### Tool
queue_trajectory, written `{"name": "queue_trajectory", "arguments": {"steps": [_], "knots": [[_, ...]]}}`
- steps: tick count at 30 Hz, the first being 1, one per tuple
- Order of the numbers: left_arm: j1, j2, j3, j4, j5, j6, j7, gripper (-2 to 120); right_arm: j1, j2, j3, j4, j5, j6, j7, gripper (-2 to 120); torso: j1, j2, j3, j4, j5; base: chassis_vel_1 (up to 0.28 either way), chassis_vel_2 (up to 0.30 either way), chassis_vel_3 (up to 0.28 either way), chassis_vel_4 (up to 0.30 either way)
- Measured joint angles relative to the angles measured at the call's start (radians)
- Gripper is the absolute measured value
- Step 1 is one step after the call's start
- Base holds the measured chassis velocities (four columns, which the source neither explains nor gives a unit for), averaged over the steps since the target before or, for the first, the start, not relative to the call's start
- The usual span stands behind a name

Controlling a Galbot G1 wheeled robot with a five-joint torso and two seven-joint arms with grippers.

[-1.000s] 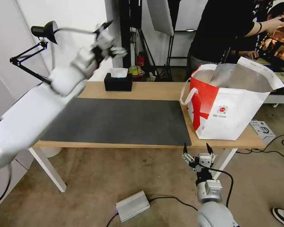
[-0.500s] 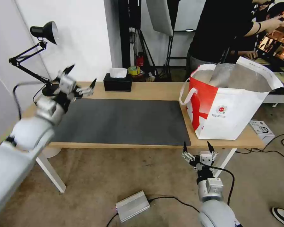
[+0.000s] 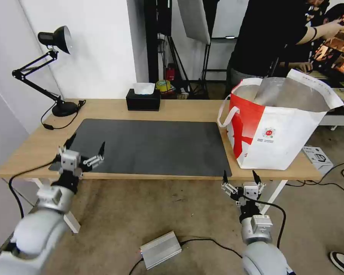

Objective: Pick up the trash from the table and place it into the takeout bag.

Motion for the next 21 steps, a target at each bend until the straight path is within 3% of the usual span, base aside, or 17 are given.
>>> {"name": "queue_trajectory", "arguments": {"steps": [8,21], "knots": [[0.085,-0.112,0.001,-0.028,0.073,-0.029,-0.009,100,-0.005,0.0,0.001,0.004,0.0,-0.002,-0.001,100,0.0,0.0,0.0,0.0,-0.0001,0.0,0.0,0.0,0.0],[0.137,-0.165,0.007,-0.035,0.123,-0.069,-0.016,100,-0.028,-0.005,0.003,0.006,0.0,-0.001,0.005,100,0.0,0.0,0.0,0.0,-0.0002,0.0,0.0,0.0,0.0]]}}
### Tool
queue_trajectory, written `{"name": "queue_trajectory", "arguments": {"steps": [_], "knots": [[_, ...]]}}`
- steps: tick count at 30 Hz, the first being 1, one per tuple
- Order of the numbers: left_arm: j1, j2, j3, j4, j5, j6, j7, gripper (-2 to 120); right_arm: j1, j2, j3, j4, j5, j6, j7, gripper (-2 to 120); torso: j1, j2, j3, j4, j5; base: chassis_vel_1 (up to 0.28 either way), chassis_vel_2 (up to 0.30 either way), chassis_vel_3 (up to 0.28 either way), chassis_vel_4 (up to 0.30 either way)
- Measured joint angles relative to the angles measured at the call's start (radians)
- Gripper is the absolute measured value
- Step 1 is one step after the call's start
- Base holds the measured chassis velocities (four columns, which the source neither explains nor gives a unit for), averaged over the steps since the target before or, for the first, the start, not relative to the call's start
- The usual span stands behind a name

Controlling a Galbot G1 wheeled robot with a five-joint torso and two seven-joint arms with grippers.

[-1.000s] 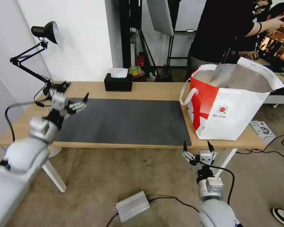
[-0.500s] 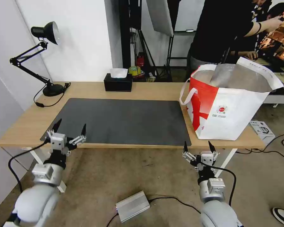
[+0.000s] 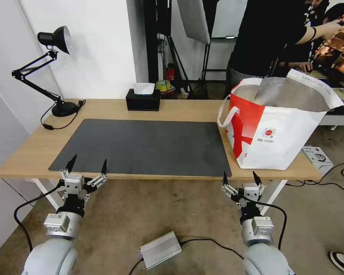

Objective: Pick up the trash from the table and place it into the takeout bag.

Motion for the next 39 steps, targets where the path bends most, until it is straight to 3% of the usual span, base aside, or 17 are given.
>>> {"name": "queue_trajectory", "arguments": {"steps": [25,39], "knots": [[0.151,-0.141,0.02,0.046,0.104,-0.144,-0.039,100,-0.076,-0.01,0.008,-0.038,-0.006,0.066,0.016,100,0.0,0.0,0.0,0.0001,0.0,0.0,0.0,0.0,0.0],[0.157,-0.154,0.018,0.055,0.111,-0.159,-0.047,100,-0.072,-0.008,0.006,-0.04,-0.01,0.067,0.015,100,0.0,0.0,0.0,0.0,-0.0001,0.0,0.0,0.0,0.0]]}}
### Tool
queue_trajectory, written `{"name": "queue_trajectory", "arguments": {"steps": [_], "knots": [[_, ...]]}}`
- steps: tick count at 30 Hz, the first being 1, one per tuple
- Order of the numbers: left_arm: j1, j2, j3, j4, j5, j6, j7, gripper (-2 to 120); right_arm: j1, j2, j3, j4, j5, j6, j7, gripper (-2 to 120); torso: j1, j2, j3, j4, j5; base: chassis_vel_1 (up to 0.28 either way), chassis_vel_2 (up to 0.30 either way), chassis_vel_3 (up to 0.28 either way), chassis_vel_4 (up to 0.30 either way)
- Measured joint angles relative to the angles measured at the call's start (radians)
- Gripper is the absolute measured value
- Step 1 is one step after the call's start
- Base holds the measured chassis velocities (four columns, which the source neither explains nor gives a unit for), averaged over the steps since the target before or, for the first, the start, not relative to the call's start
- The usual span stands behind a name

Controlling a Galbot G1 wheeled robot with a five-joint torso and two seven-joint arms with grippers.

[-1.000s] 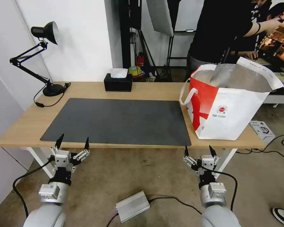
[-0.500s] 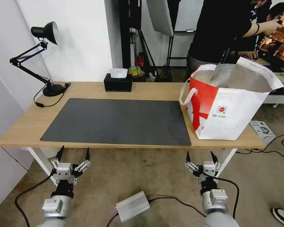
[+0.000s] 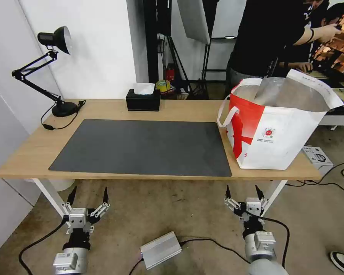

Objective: Pick up the trash from the table and place it into the takeout bag.

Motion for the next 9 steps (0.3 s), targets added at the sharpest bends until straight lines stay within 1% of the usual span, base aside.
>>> {"name": "queue_trajectory", "arguments": {"steps": [9], "knots": [[-0.004,0.003,-0.004,-0.003,-0.002,0.0,-0.001,100,0.004,0.0,-0.002,0.0,-0.001,-0.001,-0.001,100,0.0,0.0,0.0,0.0,0.0,0.0,0.0,0.0,0.0]]}}
